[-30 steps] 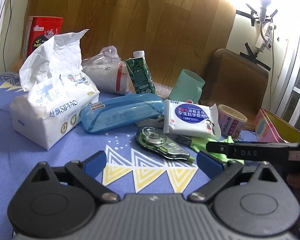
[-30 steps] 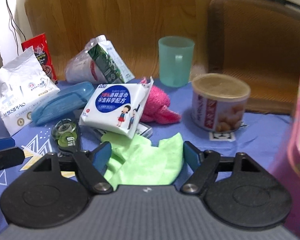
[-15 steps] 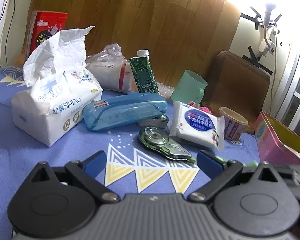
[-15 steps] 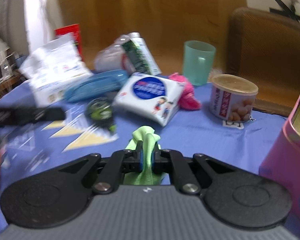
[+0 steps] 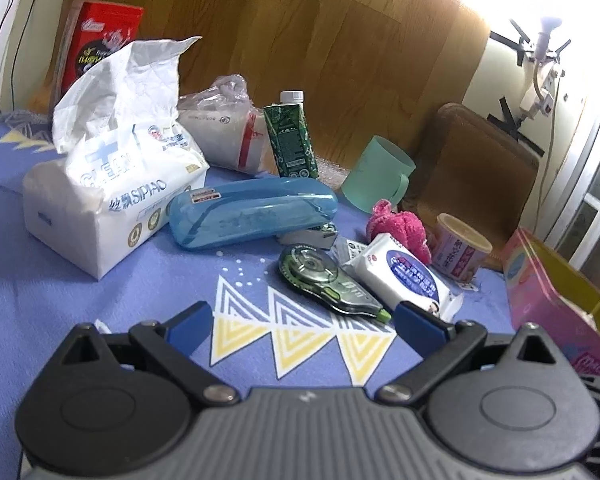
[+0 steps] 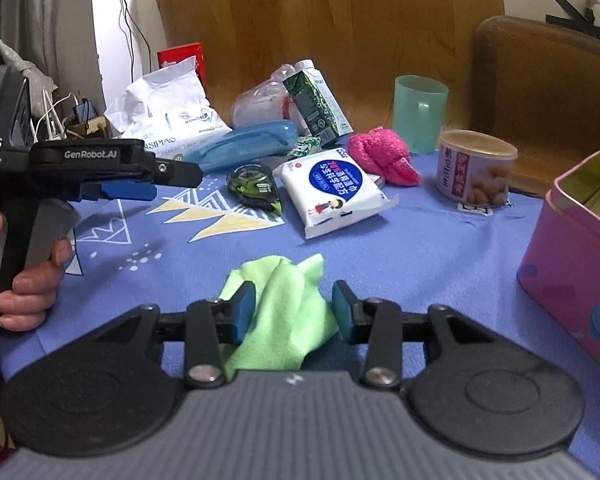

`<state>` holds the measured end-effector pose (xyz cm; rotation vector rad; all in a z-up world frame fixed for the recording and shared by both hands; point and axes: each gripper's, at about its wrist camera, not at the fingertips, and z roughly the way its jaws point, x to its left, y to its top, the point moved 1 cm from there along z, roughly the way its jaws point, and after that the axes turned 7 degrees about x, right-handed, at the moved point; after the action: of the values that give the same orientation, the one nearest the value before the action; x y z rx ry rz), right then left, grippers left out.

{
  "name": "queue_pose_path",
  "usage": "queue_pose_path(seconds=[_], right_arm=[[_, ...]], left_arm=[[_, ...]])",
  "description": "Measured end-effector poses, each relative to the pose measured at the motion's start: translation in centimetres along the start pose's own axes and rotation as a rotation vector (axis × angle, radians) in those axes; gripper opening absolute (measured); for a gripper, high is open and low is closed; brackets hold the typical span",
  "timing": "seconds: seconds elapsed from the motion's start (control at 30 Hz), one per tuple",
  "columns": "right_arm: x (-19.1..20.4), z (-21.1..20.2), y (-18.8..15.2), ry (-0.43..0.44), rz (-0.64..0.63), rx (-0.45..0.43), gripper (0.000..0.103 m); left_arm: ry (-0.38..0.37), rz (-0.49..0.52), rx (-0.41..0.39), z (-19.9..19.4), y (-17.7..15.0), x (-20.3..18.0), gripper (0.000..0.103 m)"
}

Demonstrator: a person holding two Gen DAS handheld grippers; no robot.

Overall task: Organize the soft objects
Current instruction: 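Grasp the green cloth with the right gripper and lift it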

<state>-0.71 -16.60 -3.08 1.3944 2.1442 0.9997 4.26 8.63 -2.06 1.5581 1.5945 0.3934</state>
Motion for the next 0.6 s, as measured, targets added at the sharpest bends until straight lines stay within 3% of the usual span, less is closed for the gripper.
queue_pose_path(seconds=[0.07, 0.17, 0.23, 0.33, 0.53, 0.6], right_arm=[[0.3, 0.0, -0.1, 0.003, -0.009, 0.007, 0.045], [1.0, -0.3, -0.2, 0.010, -0.033, 0.002, 0.054], [1.2, -0.5, -0.2, 0.011, -0.048, -0.006, 0.066], [1.2, -0.5, -0.3, 0.003, -0.056, 0.000, 0.070], [1.1, -1.9, -1.7, -0.023, -0.078, 0.008, 0.076], [0.9, -2.4, -2.2, -0.030, -0.069, 0.008, 0.076]], left_arm=[[-0.021, -0.018, 0.001, -0.3, 0.0, 0.3, 0.100], [-0.062, -0.027, 0.015, -1.0, -0.3, 0.1, 0.098], [-0.104, -0.008, 0.033, -1.5, -0.7, -0.8, 0.097], [-0.159, 0.057, 0.065, -1.9, -1.3, -3.1, 0.096], [-0.282, 0.111, 0.204, -0.9, -3.0, -7.3, 0.091], [-0.308, 0.143, 0.243, -0.4, -3.6, -8.7, 0.085]])
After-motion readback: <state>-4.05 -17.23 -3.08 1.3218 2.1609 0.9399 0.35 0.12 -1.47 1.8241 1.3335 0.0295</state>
